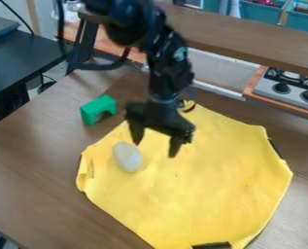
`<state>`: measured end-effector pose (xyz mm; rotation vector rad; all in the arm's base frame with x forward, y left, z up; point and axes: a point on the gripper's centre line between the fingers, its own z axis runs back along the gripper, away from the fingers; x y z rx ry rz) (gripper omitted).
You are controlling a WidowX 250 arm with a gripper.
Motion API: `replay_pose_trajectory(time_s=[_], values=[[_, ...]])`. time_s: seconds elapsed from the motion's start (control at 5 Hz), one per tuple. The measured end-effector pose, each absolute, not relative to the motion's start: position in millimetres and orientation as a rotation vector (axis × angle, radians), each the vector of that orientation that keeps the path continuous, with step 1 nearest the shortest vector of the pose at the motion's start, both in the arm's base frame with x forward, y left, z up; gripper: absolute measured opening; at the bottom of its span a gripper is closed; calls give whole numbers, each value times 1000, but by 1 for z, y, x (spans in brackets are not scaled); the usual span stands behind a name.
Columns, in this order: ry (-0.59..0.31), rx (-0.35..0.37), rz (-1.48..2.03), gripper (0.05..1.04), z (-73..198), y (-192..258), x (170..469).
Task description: Put the gray object on the bottom left side of the table
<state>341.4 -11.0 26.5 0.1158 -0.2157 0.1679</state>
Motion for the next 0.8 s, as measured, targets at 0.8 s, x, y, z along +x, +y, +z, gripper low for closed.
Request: replay_pose_trajectory(time_s=[0.8], values=[[-400,67,681,1001,30,30,314]])
